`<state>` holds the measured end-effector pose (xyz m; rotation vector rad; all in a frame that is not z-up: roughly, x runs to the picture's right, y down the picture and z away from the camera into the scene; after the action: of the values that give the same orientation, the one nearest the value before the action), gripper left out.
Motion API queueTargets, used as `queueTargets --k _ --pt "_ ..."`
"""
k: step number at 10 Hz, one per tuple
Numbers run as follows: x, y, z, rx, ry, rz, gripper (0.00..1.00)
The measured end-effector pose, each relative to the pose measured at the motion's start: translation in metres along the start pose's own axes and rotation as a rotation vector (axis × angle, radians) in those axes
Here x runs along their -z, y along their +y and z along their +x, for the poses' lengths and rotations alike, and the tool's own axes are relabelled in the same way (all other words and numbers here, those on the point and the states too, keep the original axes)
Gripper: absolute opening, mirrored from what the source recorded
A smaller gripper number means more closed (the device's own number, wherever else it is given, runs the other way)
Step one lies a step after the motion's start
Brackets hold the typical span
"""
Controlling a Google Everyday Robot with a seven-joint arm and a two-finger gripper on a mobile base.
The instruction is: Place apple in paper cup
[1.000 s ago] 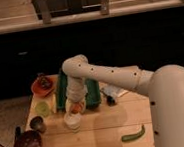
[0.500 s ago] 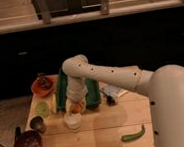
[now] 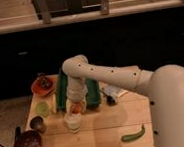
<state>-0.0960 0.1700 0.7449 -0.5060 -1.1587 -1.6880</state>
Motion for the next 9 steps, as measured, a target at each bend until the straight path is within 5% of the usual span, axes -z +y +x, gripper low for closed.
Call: queueTargets --k 3,6,9 --pt "-0.0002 0.0000 0.0002 0.002 -0.001 -0.002 0.57" --pt "-0.0002 0.0008 0.0003 0.002 -0.003 -0.005 0.77" --pt "0.0020 0.0020 0.0007 -0.001 0.000 -0.007 0.80"
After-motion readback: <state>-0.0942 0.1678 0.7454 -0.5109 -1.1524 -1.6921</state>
